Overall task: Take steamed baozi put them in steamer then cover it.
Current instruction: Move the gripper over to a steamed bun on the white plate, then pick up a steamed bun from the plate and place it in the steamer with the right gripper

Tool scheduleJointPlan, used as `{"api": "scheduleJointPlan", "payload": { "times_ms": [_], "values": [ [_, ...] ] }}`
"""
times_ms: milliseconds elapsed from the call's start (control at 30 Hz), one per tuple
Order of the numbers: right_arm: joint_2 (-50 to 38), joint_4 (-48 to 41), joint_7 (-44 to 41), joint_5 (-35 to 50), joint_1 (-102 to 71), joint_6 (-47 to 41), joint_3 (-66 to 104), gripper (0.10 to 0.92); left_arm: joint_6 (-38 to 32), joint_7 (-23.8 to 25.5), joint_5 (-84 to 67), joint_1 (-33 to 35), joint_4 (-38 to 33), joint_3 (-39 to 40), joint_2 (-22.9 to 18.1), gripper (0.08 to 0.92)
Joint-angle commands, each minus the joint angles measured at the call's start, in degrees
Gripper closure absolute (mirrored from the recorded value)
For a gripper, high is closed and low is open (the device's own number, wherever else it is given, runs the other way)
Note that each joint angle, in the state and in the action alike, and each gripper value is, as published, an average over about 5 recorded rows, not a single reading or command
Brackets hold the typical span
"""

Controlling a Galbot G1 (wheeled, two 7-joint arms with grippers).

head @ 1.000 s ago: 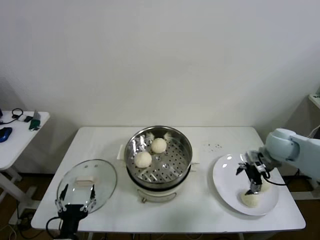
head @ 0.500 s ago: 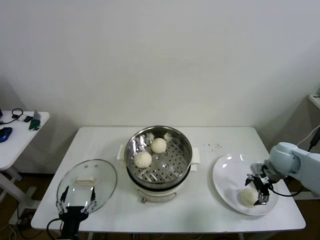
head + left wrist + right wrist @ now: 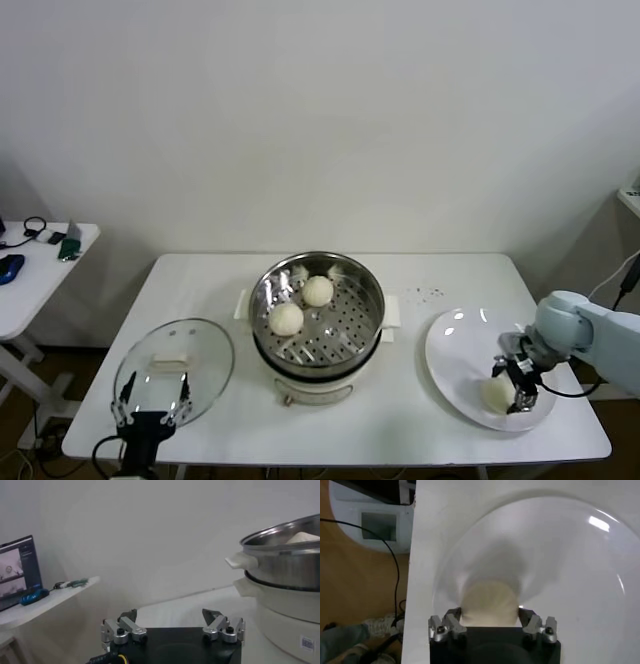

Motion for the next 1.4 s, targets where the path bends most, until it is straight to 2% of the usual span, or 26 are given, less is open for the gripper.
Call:
{"api": "scheduleJointPlan", "payload": {
  "times_ms": [33, 200, 367, 567, 767, 967, 1167, 1400],
  "values": [
    [0.3, -0.6, -0.2, -0.3, -0.5, 0.2, 0.1, 0.341, 0.1, -0.4, 0.0, -0.1, 0.0, 0.2, -0.1, 0.177],
    [0.2, -0.1, -0.5, 0.7, 2.9, 0.7, -1.4, 0.346, 0.2, -0.8, 0.0, -0.1, -0.1, 0.3, 0.0, 0.177],
    [2.6, 0.1, -1.2, 3.3, 17.1, 5.0, -11.1, 0.348, 0.2, -0.7, 0.0, 0.1, -0.2, 0.4, 0.1, 0.177],
    [12.0, -2.3, -2.1, 6.7, 40.0, 16.9, -25.5, 0.347, 0.0, -0.7, 0.1, 0.4, -0.5, 0.5, 0.0, 0.177],
    [21.9, -3.2, -5.1, 7.5, 50.4, 27.0, -28.7, 0.347, 0.1, -0.7, 0.0, 0.4, -0.8, 0.5, 0.1, 0.177],
    [28.9, 0.7, -8.6, 7.7, 53.9, 33.6, -26.3, 0.346, 0.5, -0.8, 0.0, 0.4, -1.0, 1.0, 0.2, 0.177],
    [34.6, 5.4, -9.7, 6.4, 52.1, 36.0, -22.8, 0.339, 0.3, -0.9, 0.3, 1.4, -1.3, 1.2, 0.2, 0.177],
    [44.2, 4.5, -10.2, 1.4, 45.5, 38.2, -18.9, 0.330, 0.6, -2.1, -0.2, 1.2, -1.2, 0.9, 0.1, 0.177]
  ]
}}
